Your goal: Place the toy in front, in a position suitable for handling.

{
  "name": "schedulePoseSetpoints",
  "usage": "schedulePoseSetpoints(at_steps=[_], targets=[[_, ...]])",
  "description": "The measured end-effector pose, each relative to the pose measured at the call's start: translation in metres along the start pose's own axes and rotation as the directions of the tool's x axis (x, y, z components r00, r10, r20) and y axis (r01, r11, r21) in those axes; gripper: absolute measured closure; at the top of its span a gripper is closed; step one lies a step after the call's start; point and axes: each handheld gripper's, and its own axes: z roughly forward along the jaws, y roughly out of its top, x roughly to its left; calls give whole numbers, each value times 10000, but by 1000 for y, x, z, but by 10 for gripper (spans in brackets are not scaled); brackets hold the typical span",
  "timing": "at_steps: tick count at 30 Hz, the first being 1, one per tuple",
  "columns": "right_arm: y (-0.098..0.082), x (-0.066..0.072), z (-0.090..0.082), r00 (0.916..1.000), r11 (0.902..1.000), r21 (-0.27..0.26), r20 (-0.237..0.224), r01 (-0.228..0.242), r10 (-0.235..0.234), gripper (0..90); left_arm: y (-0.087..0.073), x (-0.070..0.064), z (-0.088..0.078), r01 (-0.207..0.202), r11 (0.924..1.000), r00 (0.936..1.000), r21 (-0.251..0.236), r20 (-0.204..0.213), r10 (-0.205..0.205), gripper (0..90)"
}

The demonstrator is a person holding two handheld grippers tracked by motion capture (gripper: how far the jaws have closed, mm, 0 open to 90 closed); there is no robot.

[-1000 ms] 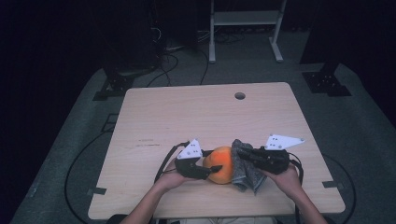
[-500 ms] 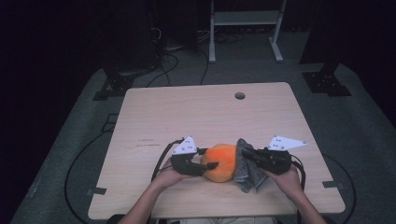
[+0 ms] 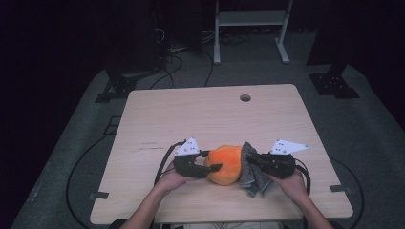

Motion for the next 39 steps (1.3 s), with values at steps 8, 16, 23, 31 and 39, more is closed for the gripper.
schedulePoseSetpoints(at_steps=[8,16,23,31,39], targets=[[16,4,-14,9964,9944,-1053,-853,-115,24,817,1,-12,5,-751,9971,9963,157,433,744,417],[32,7,1,9875,9980,373,-1511,508,-447,816,-1,-20,0,-1875,9812,9766,451,1158,1813,374],[16,-1,-3,9881,9996,272,-1540,21,21,817,0,-15,4,-1330,9896,9864,542,1046,1268,299],[1,-17,-23,9932,9966,608,-988,-558,616,817,0,-23,10,-1692,9846,9786,443,1259,1625,380],[37,27,-21,9753,9968,127,-2080,792,-748,816,3,-35,16,-2533,9657,9613,574,1266,2446,384]])
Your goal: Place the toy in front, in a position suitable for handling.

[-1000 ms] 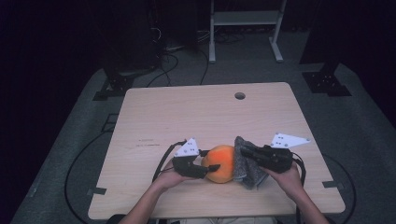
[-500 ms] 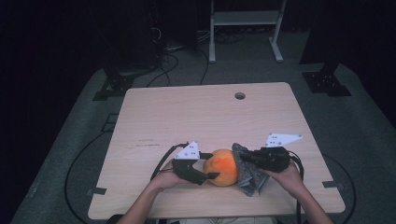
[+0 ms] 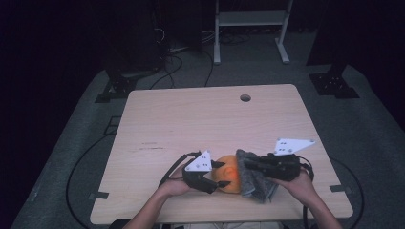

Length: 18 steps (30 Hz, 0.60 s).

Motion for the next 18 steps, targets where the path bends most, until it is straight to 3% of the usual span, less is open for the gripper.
schedulePoseSetpoints(at_steps=[1,3,4,9,14,18], targets=[[4,5,6,9998,9996,205,-114,180,-178,816,1,-1,0,-107,9999,9999,72,-42,107,384],[9,10,17,9982,9961,661,100,576,-584,817,0,-2,-1,-214,9997,9997,154,-88,216,385],[8,9,19,9984,9961,682,74,555,-562,817,-2,-2,-2,-152,9998,9998,103,-96,153,388],[-4,-7,13,9985,9980,624,550,-112,77,818,-5,3,-3,95,9999,9999,-56,45,-95,394],[-24,-22,0,9915,9950,451,986,-892,845,818,-6,5,-3,303,9993,9995,-216,38,-302,392],[-37,-27,-9,9856,9924,426,1288,-1155,1091,817,-5,6,-3,463,9986,9989,-237,13,-463,393]])
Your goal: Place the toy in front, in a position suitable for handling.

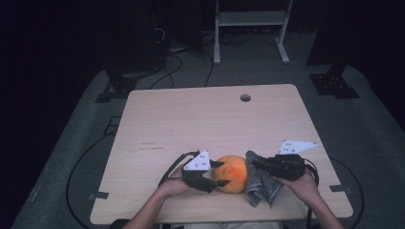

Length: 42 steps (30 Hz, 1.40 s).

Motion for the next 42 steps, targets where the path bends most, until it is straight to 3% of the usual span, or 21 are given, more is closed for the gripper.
schedulePoseSetpoints(at_steps=[5,11,12,14,17,19,23,25,28,30,32,35,37,39,42], targets=[[-10,-4,-8,9997,9998,-18,107,-219,219,816,-1,6,-3,462,9988,9988,-150,-148,-464,394],[4,11,-12,9997,9986,-480,-103,234,-239,816,0,10,-1,1073,9938,9932,-298,-428,-1085,399],[15,22,-9,9976,9960,-652,-283,611,-631,817,0,11,0,1248,9916,9906,-349,-519,-1266,401],[24,28,-5,9953,9939,-681,-357,871,-897,816,1,12,0,1550,9871,9856,-402,-624,-1573,402],[30,32,6,9942,9932,-702,-481,930,-965,816,0,15,-1,1979,9787,9771,-541,-693,-2014,403],[29,30,14,9936,9927,-538,-283,1079,-1095,816,-2,19,-3,2383,9689,9679,-662,-653,-2425,404],[21,21,15,9962,9950,-492,89,870,-866,816,-5,25,-5,2984,9504,9511,-879,-559,-3038,404],[17,16,12,9970,9966,-434,360,694,-678,816,-6,26,-4,3100,9457,9463,-974,-647,-3168,404],[17,22,10,9953,9945,-592,500,863,-834,816,-3,24,-2,2998,9491,9480,-970,-811,-3078,404],[22,29,12,9946,9900,-954,103,1037,-1032,815,-2,21,1,2962,9500,9485,-989,-869,-3047,404],[30,39,16,9909,9851,-1129,-197,1298,-1328,814,0,18,2,2751,9571,9540,-913,-975,-2835,404],[35,46,21,9858,9807,-1076,-212,1635,-1667,814,1,15,2,2567,9632,9586,-794,-1065,-2642,405],[35,45,22,9851,9801,-1050,-178,1682,-1710,815,1,14,2,2525,9645,9598,-779,-1060,-2598,409],[30,35,22,9899,9848,-1024,-35,1404,-1415,816,0,14,1,2536,9640,9598,-795,-1034,-2610,410],[22,23,18,9944,9900,-942,203,1050,-1035,816,1,12,2,2385,9685,9668,-717,-769,-2437,403]])
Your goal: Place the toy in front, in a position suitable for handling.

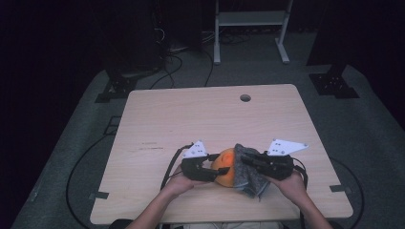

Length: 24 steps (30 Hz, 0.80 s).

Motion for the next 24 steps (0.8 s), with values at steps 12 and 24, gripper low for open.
schedulePoseSetpoints(at_steps=[12,24], targets=[[-21,-16,-26,9982,9980,276,187,-571,566,816,0,-15,13,-1823,9814,9832,605,97,1821,254],[13,7,-18,9944,9985,245,-954,485,-460,817,-2,-22,13,-2467,9650,9691,895,147,2463,452]])
